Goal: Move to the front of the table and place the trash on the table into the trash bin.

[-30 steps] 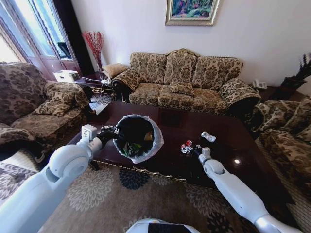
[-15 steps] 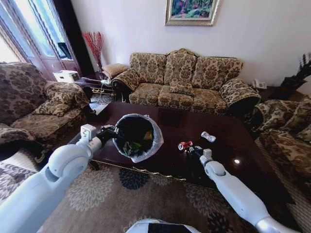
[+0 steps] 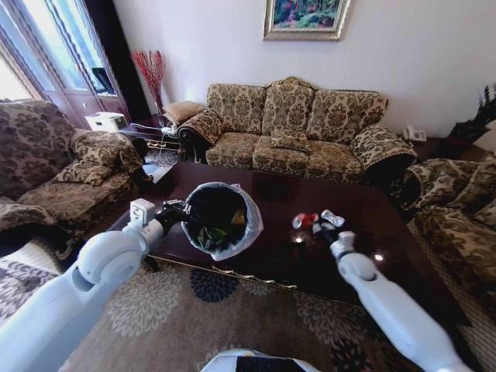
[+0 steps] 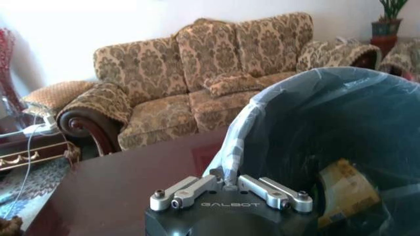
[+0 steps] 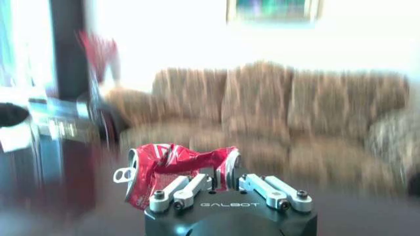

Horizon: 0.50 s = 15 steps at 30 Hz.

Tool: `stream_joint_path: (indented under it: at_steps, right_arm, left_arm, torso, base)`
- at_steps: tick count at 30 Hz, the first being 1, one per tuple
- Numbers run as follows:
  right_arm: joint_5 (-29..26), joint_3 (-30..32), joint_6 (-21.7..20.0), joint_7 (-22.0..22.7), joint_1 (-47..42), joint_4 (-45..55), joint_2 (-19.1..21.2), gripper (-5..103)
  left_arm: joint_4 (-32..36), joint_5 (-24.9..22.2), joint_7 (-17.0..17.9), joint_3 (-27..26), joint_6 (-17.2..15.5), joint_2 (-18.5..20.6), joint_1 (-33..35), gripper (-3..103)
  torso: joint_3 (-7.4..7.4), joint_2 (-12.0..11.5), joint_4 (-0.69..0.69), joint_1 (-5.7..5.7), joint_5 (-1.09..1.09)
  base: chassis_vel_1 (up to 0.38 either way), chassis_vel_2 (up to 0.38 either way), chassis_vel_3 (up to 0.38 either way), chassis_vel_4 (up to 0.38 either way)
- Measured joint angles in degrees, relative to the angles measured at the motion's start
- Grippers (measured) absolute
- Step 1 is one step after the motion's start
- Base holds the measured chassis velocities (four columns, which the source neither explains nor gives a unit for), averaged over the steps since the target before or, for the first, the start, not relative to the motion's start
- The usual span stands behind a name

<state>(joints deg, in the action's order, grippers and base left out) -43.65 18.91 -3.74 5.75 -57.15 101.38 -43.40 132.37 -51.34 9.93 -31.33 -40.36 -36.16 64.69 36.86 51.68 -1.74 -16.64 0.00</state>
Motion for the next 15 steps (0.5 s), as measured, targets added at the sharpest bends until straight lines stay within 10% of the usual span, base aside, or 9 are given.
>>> stream_joint_path:
  at_steps: [11, 15]
  right_arm:
    - [-13.4, 1.1, -1.0, -5.5, 5.0, 24.8, 8.5, 16]
    - [-15.9, -6.9, -6.0, -9.5, 13.9, 29.6, 10.0, 16]
  left_arm:
    - [-10.7, -5.1, -4.4, 6.8, 0.2, 4.8, -10.6, 0]
    - [-18.3, -5.2, -5.1, 20.1, -0.3, 4.2, -24.5, 0]
  torso:
    - [0.0, 0.0, -0.05, 0.0, -0.01]
    - [0.0, 0.0, -0.02, 0.0, 0.01]
  base:
    - [0.0, 0.0, 0.0, 0.0]
    - [0.0, 0.0, 0.0, 0.0]
